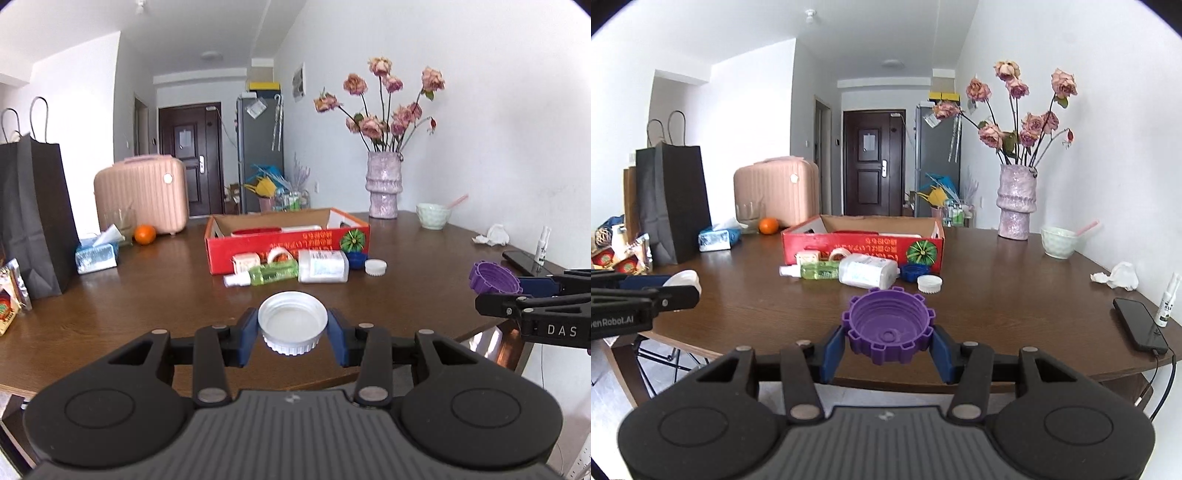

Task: Organize rigid objects
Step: 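Lower both caps into the red box and open both grippers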

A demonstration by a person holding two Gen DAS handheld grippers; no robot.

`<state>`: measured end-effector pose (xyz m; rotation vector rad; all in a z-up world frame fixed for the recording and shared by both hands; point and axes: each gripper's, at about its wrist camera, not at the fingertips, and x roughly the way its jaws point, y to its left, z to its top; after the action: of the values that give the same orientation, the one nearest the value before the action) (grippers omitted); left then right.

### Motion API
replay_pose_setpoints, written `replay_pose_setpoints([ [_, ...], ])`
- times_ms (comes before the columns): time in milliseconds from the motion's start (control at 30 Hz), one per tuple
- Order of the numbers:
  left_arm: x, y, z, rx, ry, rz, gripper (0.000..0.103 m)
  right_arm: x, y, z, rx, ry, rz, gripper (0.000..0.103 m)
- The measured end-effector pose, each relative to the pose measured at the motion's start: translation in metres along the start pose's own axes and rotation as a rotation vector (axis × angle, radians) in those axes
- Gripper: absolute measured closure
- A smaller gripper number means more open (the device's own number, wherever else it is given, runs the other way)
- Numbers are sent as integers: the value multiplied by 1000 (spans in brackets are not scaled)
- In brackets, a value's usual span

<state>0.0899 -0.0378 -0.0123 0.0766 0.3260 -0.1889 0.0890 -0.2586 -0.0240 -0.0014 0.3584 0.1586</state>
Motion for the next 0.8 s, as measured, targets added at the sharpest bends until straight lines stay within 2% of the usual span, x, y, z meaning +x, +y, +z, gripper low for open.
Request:
replay_pose_setpoints([
  [233, 13, 7, 2, -12, 23, 5, 62, 7, 2, 6, 27, -24, 25, 53],
  [433, 60, 22, 26, -20, 26, -10, 62, 46, 1, 24, 28, -3, 47, 53],
  [600, 146, 46, 70, 9, 11, -18, 62, 120, -13, 63, 26, 20, 66, 53],
  [800, 279, 85, 127, -44, 75, -10, 62, 246, -37, 130, 28, 37, 64, 53],
])
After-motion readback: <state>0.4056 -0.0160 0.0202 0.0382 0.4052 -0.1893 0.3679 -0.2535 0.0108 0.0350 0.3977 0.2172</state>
